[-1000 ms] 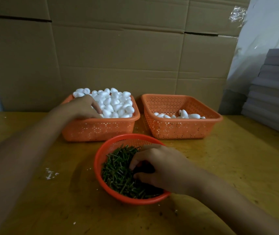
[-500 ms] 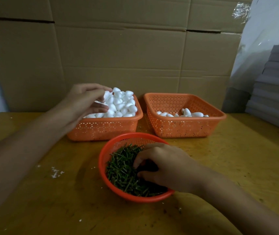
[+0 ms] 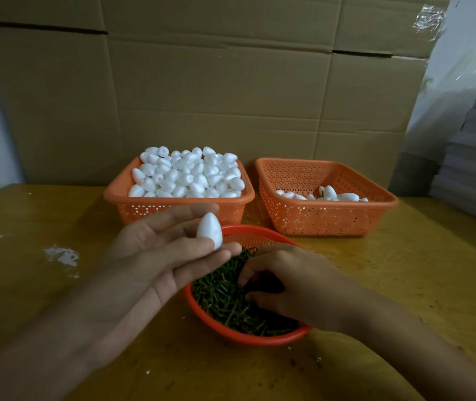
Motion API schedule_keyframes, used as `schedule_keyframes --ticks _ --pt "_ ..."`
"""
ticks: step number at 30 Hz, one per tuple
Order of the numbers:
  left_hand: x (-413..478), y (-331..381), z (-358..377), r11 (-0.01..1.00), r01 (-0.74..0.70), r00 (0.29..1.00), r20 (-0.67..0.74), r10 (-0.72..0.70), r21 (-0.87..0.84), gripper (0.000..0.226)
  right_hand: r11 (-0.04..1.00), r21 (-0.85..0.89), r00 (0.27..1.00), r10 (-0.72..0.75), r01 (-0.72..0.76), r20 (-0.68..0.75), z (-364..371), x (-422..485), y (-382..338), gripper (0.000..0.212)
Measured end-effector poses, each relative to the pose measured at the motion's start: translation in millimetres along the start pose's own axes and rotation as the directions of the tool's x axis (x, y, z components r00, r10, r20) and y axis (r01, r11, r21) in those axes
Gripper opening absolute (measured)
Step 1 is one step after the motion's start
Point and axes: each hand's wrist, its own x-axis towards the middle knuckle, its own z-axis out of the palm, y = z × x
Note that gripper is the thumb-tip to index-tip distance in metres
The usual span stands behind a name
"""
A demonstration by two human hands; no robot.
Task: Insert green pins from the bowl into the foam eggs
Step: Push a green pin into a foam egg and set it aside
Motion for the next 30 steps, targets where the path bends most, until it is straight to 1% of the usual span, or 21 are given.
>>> schedule_keyframes --ticks 5,14,20,22,25,27,30 --pt "-7 -6 5 1.0 0.003 1.0 0.024 -0.004 0.029 0.071 1.0 0.003 1.0 0.003 -0.003 0.007 -1 0 -1 0.027" --pt "-10 -9 5 0.998 -0.01 0.998 0.059 0.006 0.063 0.06 1.0 0.012 1.0 -0.004 0.004 0.003 -2 -1 -1 0.027" --pt "-9 -9 4 0.998 -0.012 0.998 0.068 0.008 0.062 0.058 1.0 0.015 1.0 -0.007 0.007 0.003 -1 0 -1 0.028" --pt "-10 -9 4 0.997 -0.017 0.996 0.088 0.011 0.069 0.054 1.0 0.016 1.0 -0.013 0.013 -0.009 -1 -1 -1 0.028" --pt "-11 -10 4 0.989 -0.047 0.995 0.098 0.034 0.139 0.043 0.999 0.027 0.999 -0.03 0.031 -0.033 0 -2 -1 0.027" --pt "-11 -10 5 0.981 -0.079 0.992 0.107 0.061 0.176 0.031 0.998 0.035 0.998 -0.042 0.044 -0.05 1 -1 -1 0.023" --pt "-12 -11 8 0.967 -0.122 0.987 0.126 0.095 0.223 0.025 0.998 0.044 0.996 -0.045 0.049 -0.081 0 0 -2 0.019"
